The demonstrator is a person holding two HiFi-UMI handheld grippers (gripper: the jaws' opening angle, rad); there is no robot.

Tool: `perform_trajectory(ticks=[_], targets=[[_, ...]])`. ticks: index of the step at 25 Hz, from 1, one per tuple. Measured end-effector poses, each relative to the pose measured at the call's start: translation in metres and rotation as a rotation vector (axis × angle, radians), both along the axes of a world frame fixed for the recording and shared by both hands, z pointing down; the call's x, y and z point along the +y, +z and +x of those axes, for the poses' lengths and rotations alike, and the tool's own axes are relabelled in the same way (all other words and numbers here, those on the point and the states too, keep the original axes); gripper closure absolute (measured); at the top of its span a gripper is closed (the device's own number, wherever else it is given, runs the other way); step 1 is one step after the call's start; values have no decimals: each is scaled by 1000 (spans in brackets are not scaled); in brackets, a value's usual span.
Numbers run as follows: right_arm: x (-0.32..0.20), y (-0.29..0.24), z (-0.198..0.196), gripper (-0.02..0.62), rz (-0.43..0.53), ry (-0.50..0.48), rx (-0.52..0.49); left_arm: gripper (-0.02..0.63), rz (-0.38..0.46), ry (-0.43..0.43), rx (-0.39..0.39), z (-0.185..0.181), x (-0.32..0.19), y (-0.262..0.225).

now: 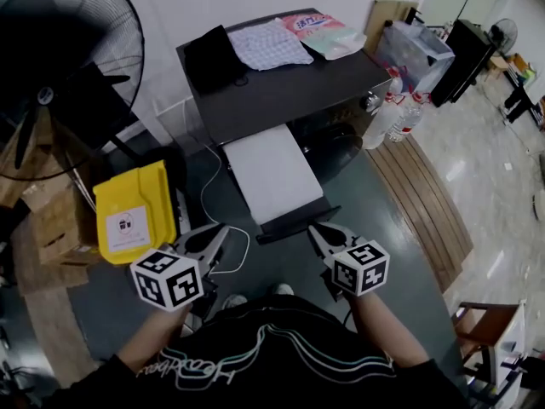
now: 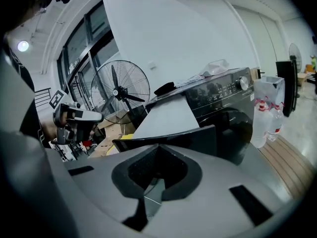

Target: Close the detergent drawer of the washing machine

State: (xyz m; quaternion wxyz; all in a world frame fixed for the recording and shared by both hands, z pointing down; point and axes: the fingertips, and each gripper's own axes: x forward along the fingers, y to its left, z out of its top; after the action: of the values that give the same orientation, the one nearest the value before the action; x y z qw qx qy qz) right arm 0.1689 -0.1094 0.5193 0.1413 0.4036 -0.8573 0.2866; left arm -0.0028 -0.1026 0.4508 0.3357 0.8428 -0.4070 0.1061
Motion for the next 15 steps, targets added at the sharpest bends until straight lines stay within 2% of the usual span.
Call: perform_trajectory(ticks=[6, 15], targets=[[-6, 2, -2, 569, -7, -48, -12, 583, 19, -74, 22, -4, 6, -1], [-21, 2, -9, 569, -16, -52, -16, 583, 10, -120, 39, -21, 0, 4]])
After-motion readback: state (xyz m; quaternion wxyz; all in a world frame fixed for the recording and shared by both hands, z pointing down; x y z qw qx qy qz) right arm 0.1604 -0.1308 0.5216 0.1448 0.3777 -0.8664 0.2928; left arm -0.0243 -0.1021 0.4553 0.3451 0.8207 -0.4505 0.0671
